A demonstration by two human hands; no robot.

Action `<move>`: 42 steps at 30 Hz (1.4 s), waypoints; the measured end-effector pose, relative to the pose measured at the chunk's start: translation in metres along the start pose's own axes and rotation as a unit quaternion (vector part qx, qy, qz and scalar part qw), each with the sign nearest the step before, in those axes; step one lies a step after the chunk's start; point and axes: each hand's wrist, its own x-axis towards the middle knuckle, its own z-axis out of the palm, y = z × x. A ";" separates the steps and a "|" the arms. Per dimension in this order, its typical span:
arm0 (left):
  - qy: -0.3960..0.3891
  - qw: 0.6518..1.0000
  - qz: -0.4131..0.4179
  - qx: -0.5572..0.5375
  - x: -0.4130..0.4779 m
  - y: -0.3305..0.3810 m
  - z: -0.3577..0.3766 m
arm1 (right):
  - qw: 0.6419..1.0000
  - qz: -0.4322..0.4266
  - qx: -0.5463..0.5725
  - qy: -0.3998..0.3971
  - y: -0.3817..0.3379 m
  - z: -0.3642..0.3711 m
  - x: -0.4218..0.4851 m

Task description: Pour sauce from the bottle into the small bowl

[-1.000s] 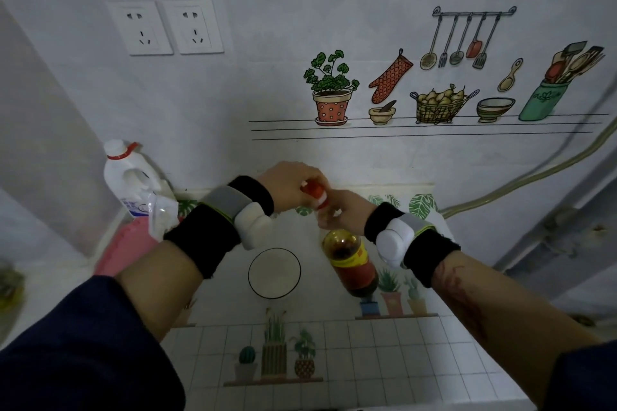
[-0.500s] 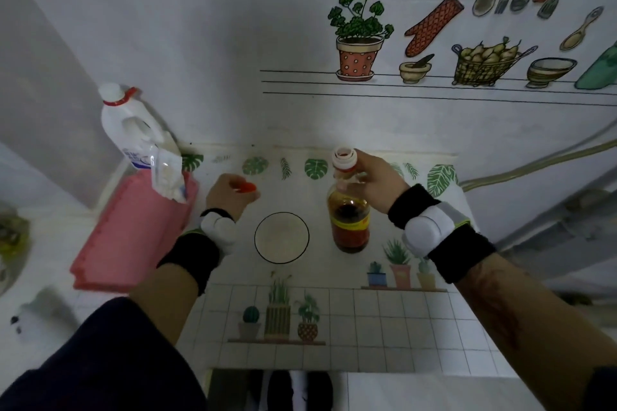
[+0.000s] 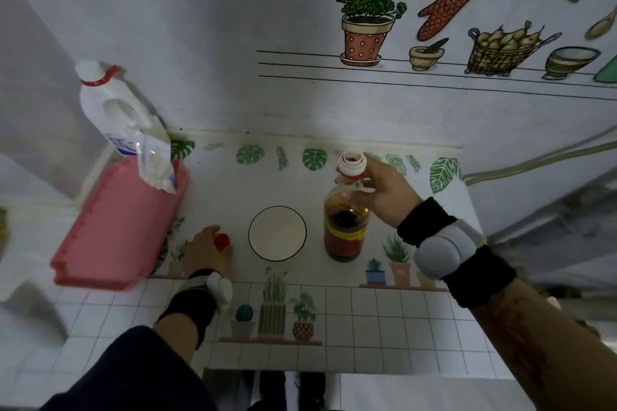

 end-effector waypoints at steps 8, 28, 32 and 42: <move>-0.128 0.964 -0.041 -0.230 -0.002 0.044 -0.004 | 1.000 -0.015 -0.007 -0.006 -0.006 0.007 0.008; -0.252 0.831 -0.134 -0.478 -0.039 0.045 -0.004 | 0.795 0.088 -0.519 -0.301 0.040 0.058 0.013; -0.269 0.828 -0.126 -0.475 -0.043 0.048 -0.006 | 0.782 0.099 -0.531 -0.310 0.042 0.062 0.015; -0.276 0.835 -0.117 -0.461 -0.044 0.048 -0.006 | 0.757 0.097 -0.562 -0.320 0.044 0.070 0.019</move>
